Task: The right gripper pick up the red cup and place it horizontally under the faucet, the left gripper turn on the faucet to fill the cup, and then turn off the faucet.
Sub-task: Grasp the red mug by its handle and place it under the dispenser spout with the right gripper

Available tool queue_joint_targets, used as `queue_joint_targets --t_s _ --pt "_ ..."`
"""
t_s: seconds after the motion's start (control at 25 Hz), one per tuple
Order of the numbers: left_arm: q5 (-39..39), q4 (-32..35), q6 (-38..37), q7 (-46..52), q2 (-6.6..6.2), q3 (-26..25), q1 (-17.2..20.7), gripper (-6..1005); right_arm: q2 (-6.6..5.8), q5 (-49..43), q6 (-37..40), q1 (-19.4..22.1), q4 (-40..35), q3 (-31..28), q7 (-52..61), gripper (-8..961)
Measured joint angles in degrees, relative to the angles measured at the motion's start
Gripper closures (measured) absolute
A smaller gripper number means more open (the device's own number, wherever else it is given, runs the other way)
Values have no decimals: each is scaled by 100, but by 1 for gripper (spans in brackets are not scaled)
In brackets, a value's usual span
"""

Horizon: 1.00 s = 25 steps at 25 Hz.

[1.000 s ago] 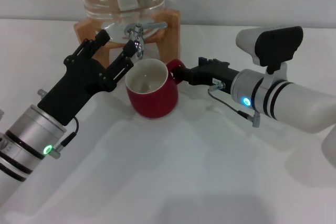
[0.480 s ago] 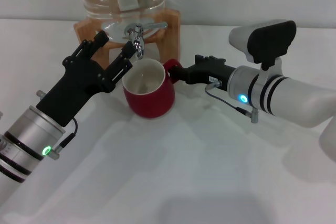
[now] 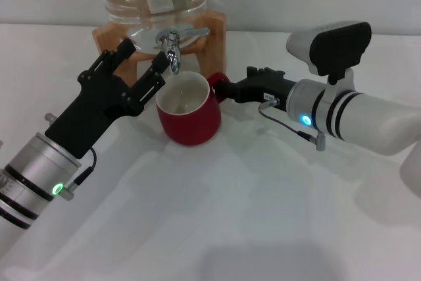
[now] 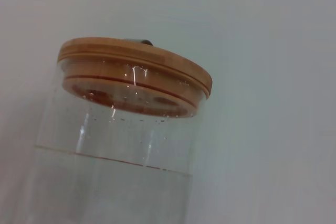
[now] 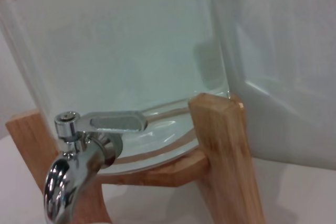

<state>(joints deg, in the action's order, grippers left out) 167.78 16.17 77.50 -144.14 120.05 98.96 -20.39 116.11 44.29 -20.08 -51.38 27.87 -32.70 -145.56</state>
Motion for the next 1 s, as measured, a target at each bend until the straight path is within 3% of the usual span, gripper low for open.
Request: queue_joint_targets --t_s 0.76,1.0 --pt "0 -9 2 0 2 0 17 243 -49 -31 188 -155 -106 35 27 92" --pt "0 -9 4 0 0 0 18 242 -66 -778 171 -153 -235 10 651 93"
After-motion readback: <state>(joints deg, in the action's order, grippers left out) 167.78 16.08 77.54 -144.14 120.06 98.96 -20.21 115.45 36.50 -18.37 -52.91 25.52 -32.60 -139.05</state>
